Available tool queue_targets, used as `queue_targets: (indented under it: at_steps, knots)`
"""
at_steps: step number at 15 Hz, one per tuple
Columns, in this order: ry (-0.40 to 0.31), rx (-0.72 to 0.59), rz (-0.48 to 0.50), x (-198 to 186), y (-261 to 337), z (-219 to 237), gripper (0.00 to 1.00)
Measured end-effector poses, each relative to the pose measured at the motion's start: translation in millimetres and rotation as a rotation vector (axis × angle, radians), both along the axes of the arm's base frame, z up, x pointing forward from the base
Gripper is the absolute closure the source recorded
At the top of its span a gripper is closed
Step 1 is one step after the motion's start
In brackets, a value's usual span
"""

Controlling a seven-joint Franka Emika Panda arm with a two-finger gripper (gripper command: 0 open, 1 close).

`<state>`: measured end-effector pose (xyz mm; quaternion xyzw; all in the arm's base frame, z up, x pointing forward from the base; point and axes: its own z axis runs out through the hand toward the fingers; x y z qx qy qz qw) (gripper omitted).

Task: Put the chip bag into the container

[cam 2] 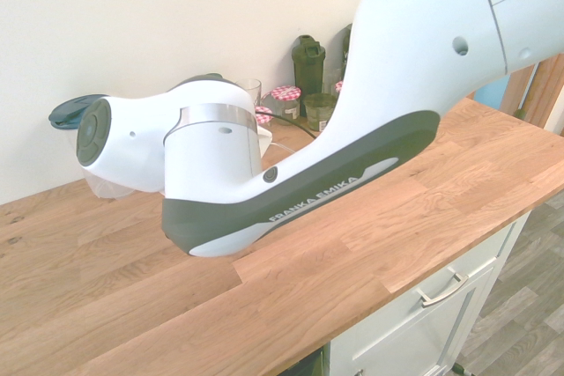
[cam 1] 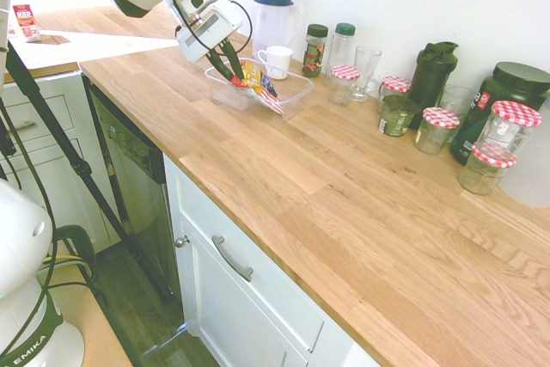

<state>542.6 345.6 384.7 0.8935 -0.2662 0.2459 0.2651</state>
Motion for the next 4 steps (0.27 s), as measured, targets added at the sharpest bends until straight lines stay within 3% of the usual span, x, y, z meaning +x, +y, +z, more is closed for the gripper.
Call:
queue_targets:
  at_steps: [4]
  knots:
    - [-0.014, 0.129, -0.040, -16.0, -14.2, 59.7, 0.00]
